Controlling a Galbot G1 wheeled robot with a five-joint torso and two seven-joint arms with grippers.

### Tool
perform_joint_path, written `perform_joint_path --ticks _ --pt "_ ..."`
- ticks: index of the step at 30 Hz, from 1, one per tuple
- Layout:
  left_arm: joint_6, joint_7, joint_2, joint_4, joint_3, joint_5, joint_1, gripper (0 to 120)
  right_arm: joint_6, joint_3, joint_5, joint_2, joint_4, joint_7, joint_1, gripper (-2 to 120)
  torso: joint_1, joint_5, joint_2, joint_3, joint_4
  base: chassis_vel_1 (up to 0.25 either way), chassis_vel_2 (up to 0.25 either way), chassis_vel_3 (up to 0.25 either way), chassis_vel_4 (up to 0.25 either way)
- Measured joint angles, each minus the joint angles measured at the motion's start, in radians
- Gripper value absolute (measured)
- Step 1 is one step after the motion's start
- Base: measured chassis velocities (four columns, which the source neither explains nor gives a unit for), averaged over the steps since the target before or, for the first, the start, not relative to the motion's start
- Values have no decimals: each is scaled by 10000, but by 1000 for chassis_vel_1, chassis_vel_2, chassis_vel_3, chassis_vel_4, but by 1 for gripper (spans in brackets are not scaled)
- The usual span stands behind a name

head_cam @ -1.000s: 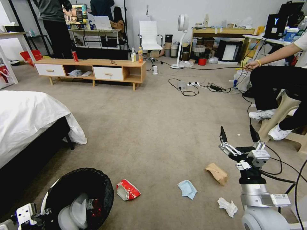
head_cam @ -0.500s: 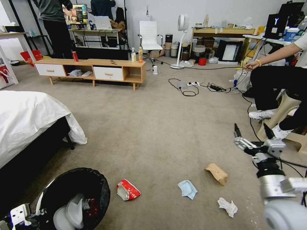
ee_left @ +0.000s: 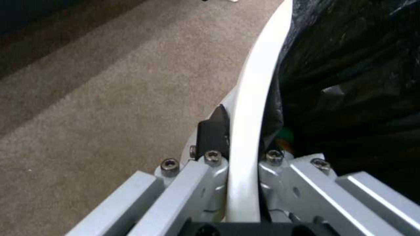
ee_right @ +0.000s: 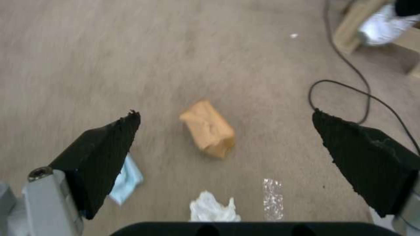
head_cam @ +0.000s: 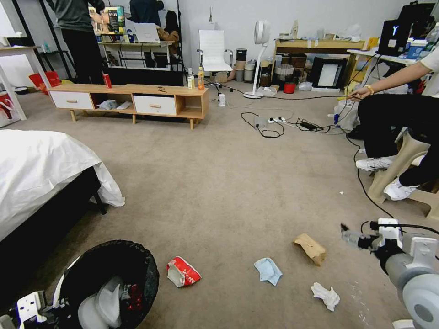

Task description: Pick up the trash bin and place the garbage on the floor into it.

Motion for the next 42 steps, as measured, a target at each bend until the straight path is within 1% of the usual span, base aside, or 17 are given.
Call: perform_joint_path --ticks 1,2,4,5,7,9,10,11,12,14,17,18,20,22,26,34,42 --pt "-11 13 6 11 2 -9 0 2 -23 -111 -374 -213 -129 -436 -94 100 1 1 0 0 -2 0 0 0 0" --pt "-11 13 6 11 2 -9 0 2 -23 -111 -374 -213 -129 -436 -94 100 1 1 0 0 -2 0 0 0 0" --pt "-34 72 10 42 10 -14 0 2 -23 -535 -968 -509 -391 -849 -190 100 0 2 0 0 -1 0 0 0 0" --pt "-34 72 10 42 10 -14 0 2 -23 -535 -968 -509 -391 -849 -190 100 0 2 0 0 -1 0 0 0 0" --pt "-49 108 18 78 18 -22 -16 2 5 -1356 -1647 -858 -761 -1030 -329 100 0 2 0 0 0 0 0 0 0" --pt "-51 111 20 83 18 -32 -32 2 18 -1660 -1876 -943 -909 -1055 -355 100 0 3 1 0 -1 0 0 0 0" --pt "-55 118 21 95 16 -61 -63 2 53 -2443 -2458 -1076 -1431 -1127 -278 100 0 3 1 0 -3 0 0 0 0" --pt "-55 118 21 95 16 -61 -63 2 53 -2443 -2458 -1076 -1431 -1127 -278 100 0 3 1 0 -3 0 0 0 0" --pt "-55 117 16 95 -5 -75 -61 2 75 -2807 -2587 -1081 -1863 -1146 -129 100 1 5 0 0 -1 0 0 0 0" --pt "-56 118 15 95 -22 -91 -62 2 103 -3047 -2710 -1028 -2393 -1241 -48 100 0 3 1 0 2 0 0 0 0" --pt "-56 118 30 102 -10 -99 -80 2 147 -3113 -2840 -964 -2620 -1291 -113 100 1 3 1 0 2 0 0 0 0" --pt "-56 118 43 127 6 -101 -106 2 270 -3180 -3030 -906 -2807 -1343 -205 100 1 2 0 0 -3 0 0 0 0" --pt "-57 112 53 170 42 -101 -142 2 488 -3262 -3294 -835 -3025 -1417 -316 100 1 2 0 0 -4 0 0 0 0" --pt "-57 103 75 244 142 -85 -195 2 753 -3362 -3613 -663 -3353 -1536 -438 100 0 3 0 0 -4 0 0 0 0" --pt "-57 95 75 320 275 -3 -233 2 863 -3496 -3711 -379 -3781 -1622 -329 100 1 3 0 0 -2 0 0 0 0" --pt "-57 91 -8 326 415 153 -247 2 871 -3822 -3717 -11 -4313 -1925 123 100 0 2 0 0 -1 0 0 0 0" --pt "-64 94 -125 322 447 311 -189 2 498 -4404 -3831 464 -4890 -2514 899 100 0 1 0 0 0 0 0 0 0"
